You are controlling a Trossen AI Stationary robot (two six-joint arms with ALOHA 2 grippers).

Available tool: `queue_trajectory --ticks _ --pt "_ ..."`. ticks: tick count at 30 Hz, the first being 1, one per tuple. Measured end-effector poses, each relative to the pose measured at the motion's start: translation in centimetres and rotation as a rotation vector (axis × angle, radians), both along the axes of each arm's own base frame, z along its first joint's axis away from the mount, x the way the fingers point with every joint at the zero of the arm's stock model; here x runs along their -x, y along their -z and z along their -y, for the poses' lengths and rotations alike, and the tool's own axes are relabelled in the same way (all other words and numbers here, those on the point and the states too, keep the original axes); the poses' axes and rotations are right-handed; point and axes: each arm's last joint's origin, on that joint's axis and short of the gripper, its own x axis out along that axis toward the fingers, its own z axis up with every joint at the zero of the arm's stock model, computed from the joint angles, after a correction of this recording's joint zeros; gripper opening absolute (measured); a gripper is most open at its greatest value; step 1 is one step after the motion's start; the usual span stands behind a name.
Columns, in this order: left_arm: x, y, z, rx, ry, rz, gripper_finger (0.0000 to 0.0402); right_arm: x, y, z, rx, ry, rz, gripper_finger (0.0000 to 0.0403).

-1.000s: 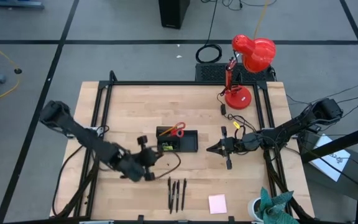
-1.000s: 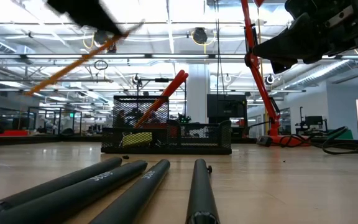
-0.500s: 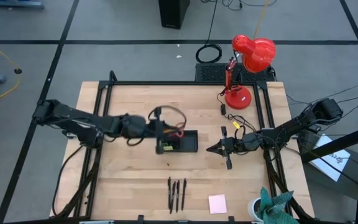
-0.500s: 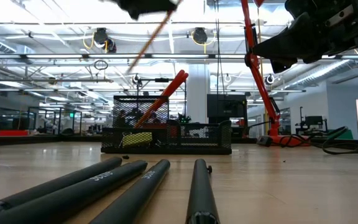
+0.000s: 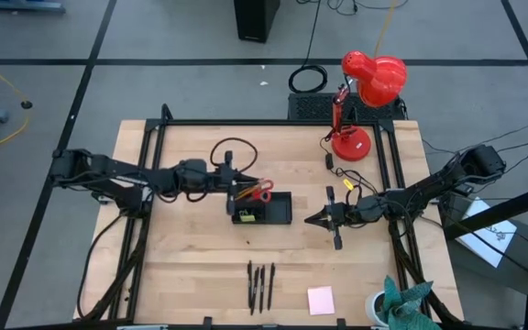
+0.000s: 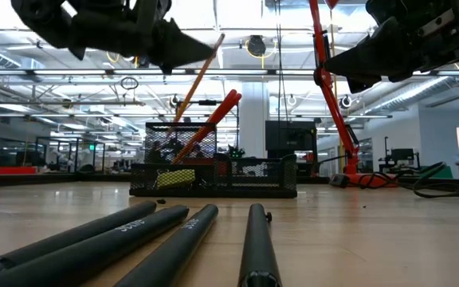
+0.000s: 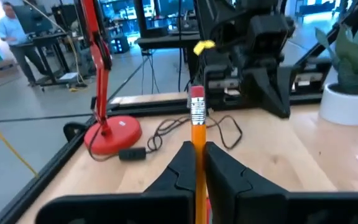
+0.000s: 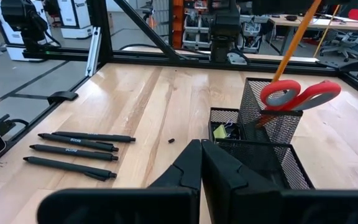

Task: Pick and place office supplies into organizer
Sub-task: Put the orange pencil into the black desk organizer

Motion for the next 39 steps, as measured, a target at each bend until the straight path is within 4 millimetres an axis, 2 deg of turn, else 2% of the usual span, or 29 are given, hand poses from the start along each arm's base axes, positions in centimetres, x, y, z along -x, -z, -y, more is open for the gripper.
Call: queue_trajectory --ticks 5,14,21,31,39 --pt "0.2 1.8 0.0 0.008 -0.007 -0.027 0.0028 0.0 -0.2 0.0 -0.005 0.000 0.016 0.0004" --pt "-1.0 5.3 -0.1 0.019 -0.016 -0.153 0.0005 -0.1 -0.3 0.0 -0.006 0.002 0.030 0.0004" --pt "-1.4 6.7 -0.2 0.010 -0.032 -0.200 0.0027 -0.1 -0.3 0.0 0.008 -0.001 0.031 0.0004" --pt "-1.9 7.7 -0.3 0.006 -0.037 -0.191 0.0030 -0.1 -0.3 0.0 0.006 0.000 0.032 0.0004" --pt "-1.4 6.6 -0.2 -0.001 -0.054 -0.187 0.0034 -0.1 -0.3 0.0 0.006 0.000 0.031 0.0004"
